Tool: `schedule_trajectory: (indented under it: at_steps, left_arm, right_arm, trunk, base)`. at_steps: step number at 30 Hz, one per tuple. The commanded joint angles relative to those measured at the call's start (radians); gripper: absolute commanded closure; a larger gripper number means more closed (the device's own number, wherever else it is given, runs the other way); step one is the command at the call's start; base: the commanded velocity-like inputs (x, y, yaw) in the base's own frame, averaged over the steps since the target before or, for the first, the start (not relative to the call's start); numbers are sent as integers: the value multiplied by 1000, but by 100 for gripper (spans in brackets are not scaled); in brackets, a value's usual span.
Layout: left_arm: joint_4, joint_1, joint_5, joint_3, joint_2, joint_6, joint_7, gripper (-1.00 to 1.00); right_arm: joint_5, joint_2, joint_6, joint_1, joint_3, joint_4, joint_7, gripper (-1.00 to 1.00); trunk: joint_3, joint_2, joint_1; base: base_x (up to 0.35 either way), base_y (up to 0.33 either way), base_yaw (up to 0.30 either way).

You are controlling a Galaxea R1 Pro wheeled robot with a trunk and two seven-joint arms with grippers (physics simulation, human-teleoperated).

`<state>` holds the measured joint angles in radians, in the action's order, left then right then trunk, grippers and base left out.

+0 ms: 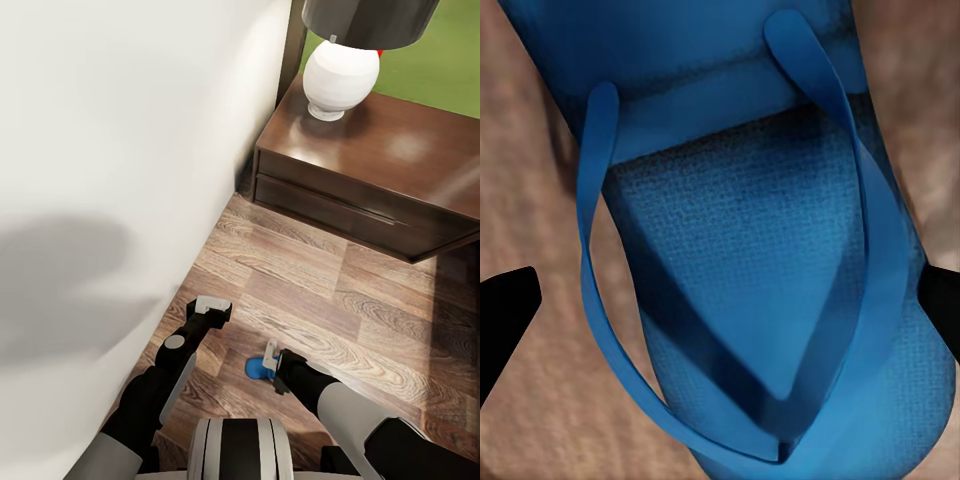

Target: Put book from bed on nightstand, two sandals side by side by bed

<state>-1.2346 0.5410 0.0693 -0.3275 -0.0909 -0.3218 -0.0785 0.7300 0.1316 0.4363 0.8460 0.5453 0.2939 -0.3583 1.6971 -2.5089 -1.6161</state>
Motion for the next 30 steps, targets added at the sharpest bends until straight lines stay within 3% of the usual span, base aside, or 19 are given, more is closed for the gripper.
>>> schedule_trajectory:
  at_steps: [1, 3, 4, 24, 30]
  left_arm:
    - [-1, 0, 7, -2, 0, -5, -8, -100]
    - [-2, 0, 7, -2, 0, -5, -8, -100]
    - [-2, 0, 7, -2, 0, -5, -8, -100]
    - [-4, 0, 7, -2, 0, -5, -8, -100]
    - [-2, 0, 7, -2, 0, -17, -5, -100]
  right_arm:
    - [15, -4, -5, -1, 8, -25, 5, -100]
    - [15, -4, -5, -1, 8, -26, 5, -100]
    - [15, -4, -5, -1, 8, -26, 5, 100]
    - [21, -2, -11, -2, 10, -29, 3, 100]
    - [24, 0, -7, -2, 13, -28, 3, 100]
  trunk:
    - [1, 0, -1]
    - [1, 0, -1]
    - [1, 0, -1]
    - [1, 0, -1]
    - [-23, 1, 2]
  base:
    - [0, 0, 0]
    - [0, 0, 0]
    - [0, 0, 0]
    - [0, 0, 0]
    - [0, 0, 0]
